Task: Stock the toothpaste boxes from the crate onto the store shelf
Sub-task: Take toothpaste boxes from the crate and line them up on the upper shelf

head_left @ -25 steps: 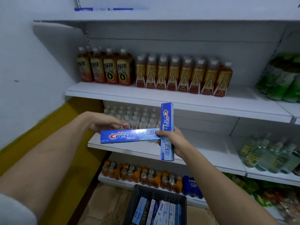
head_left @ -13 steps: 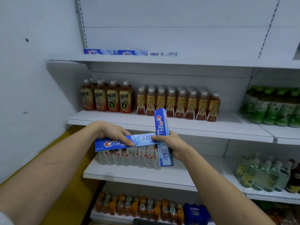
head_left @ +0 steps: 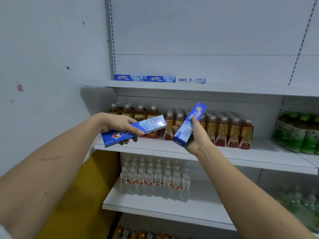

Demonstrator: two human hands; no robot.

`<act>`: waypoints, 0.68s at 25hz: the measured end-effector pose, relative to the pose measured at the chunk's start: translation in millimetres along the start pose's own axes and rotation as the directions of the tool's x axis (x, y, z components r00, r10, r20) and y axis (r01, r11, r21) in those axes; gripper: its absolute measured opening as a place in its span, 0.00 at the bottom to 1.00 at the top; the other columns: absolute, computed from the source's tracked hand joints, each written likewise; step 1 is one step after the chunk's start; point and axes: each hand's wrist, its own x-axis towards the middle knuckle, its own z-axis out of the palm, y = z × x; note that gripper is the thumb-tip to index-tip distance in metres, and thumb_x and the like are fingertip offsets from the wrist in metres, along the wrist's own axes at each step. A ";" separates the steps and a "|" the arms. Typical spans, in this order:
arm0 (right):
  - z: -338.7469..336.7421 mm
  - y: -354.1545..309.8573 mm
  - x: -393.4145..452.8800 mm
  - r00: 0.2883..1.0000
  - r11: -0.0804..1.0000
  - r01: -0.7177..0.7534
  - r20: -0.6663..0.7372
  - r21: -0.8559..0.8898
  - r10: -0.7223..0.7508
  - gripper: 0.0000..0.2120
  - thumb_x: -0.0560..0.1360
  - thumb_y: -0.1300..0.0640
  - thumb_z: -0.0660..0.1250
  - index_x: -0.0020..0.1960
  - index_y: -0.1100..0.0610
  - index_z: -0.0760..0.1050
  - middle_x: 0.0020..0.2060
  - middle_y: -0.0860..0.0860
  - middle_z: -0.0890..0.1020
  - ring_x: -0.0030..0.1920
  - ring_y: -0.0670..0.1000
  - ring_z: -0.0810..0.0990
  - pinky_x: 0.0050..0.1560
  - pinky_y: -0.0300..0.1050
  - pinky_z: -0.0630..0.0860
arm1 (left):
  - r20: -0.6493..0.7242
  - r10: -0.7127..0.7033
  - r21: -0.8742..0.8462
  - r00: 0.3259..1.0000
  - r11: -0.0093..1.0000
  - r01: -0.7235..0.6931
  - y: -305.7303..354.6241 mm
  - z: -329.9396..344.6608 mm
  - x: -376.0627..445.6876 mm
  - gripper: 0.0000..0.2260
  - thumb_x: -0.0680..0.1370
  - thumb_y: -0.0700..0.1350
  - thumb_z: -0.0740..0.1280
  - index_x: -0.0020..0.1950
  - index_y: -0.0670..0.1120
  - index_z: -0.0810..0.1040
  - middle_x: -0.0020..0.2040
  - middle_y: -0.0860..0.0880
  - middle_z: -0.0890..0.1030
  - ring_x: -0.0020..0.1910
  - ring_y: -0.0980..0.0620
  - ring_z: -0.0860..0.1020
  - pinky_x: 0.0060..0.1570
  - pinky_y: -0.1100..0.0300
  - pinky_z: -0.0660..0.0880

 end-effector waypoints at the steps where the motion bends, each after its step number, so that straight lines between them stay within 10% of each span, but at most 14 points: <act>1: 3.5 0.9 7.7 0.999 0.999 -0.011 0.035 0.032 0.010 0.23 0.79 0.40 0.60 0.68 0.52 0.66 0.56 0.58 0.79 0.38 0.59 0.86 0.39 0.59 0.82 | -0.032 0.013 -0.009 0.999 1.000 -0.013 2.6 -8.3 0.6 0.24 0.71 0.54 0.75 0.63 0.46 0.75 0.48 0.44 0.84 0.37 0.49 0.81 0.40 0.55 0.80; 4: 14.9 4.0 24.1 0.993 0.996 -0.084 0.084 -0.038 0.087 0.26 0.79 0.38 0.57 0.71 0.51 0.64 0.62 0.58 0.76 0.48 0.61 0.83 0.35 0.59 0.80 | -0.151 0.025 0.021 0.988 1.000 -0.022 14.1 -28.8 6.5 0.22 0.72 0.56 0.74 0.61 0.49 0.76 0.45 0.46 0.85 0.36 0.51 0.82 0.37 0.57 0.80; 9: 48.2 -27.5 52.2 0.983 0.993 -0.083 0.158 -0.081 0.095 0.03 0.79 0.61 0.58 0.51 0.60 0.69 0.40 0.58 0.77 0.38 0.56 0.78 0.41 0.54 0.77 | -0.254 -0.003 0.001 0.967 1.000 0.004 40.8 -55.2 22.3 0.22 0.72 0.58 0.72 0.61 0.47 0.77 0.47 0.47 0.86 0.38 0.50 0.84 0.37 0.59 0.80; 12: 60.4 -50.3 75.1 0.967 0.993 -0.083 0.249 0.082 0.060 0.13 0.80 0.60 0.61 0.64 0.58 0.67 0.55 0.59 0.78 0.51 0.60 0.80 0.46 0.61 0.79 | -0.367 0.025 -0.019 0.930 0.999 -0.035 57.7 -66.3 35.1 0.22 0.75 0.59 0.69 0.59 0.43 0.77 0.41 0.46 0.86 0.32 0.52 0.82 0.32 0.61 0.78; 17: 61.2 -89.8 103.3 0.948 0.961 0.127 0.316 -0.246 -0.045 0.16 0.81 0.62 0.63 0.66 0.51 0.68 0.56 0.55 0.77 0.50 0.58 0.79 0.42 0.58 0.81 | -0.601 0.114 0.067 0.791 0.993 -0.092 86.4 -97.2 53.7 0.24 0.73 0.65 0.68 0.57 0.48 0.77 0.50 0.42 0.83 0.37 0.47 0.80 0.38 0.57 0.75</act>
